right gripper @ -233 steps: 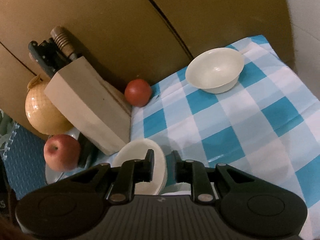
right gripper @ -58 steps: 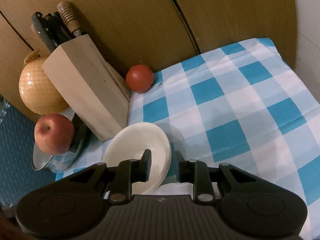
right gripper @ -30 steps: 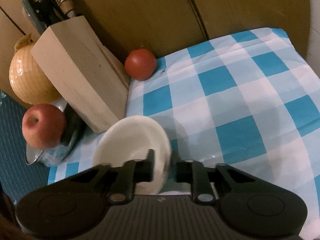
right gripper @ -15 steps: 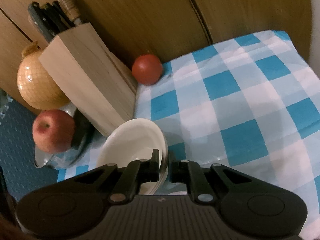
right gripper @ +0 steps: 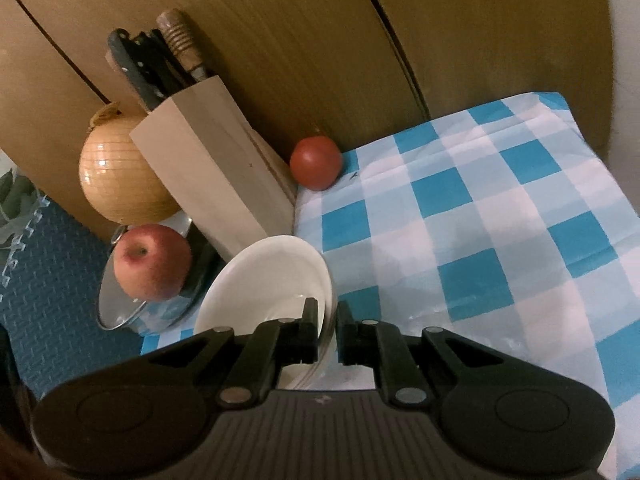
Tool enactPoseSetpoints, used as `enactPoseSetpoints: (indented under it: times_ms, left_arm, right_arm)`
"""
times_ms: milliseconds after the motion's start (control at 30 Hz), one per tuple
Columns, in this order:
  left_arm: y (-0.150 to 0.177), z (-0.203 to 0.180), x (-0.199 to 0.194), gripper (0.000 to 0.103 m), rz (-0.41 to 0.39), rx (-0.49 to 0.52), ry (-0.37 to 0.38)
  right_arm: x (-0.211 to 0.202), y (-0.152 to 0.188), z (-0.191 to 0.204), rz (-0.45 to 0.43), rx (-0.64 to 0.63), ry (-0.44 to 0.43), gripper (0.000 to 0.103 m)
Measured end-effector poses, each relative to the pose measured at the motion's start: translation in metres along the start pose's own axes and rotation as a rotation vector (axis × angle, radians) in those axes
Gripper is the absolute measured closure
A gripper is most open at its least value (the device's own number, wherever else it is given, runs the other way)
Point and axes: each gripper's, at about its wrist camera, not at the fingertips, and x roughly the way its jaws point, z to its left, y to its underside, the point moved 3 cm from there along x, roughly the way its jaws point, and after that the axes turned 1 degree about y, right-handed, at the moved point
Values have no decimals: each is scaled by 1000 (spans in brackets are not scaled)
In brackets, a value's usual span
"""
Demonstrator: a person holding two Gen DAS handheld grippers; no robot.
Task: Organize plates and bowls
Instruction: 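Carry the cream-white bowl with both tools over the nested bowls on the plates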
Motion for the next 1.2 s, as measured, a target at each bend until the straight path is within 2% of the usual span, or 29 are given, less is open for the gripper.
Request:
enactPoseSetpoints:
  times_ms: [567,1200]
  left_arm:
    - [41,-28,-48,53,-36,75,46]
    - [84,-43,-50,50,21,150,48]
  right_arm:
    - [-67,41,-7,-52,-5,20,91]
    - [-80,88,-25,-15,9,77,89]
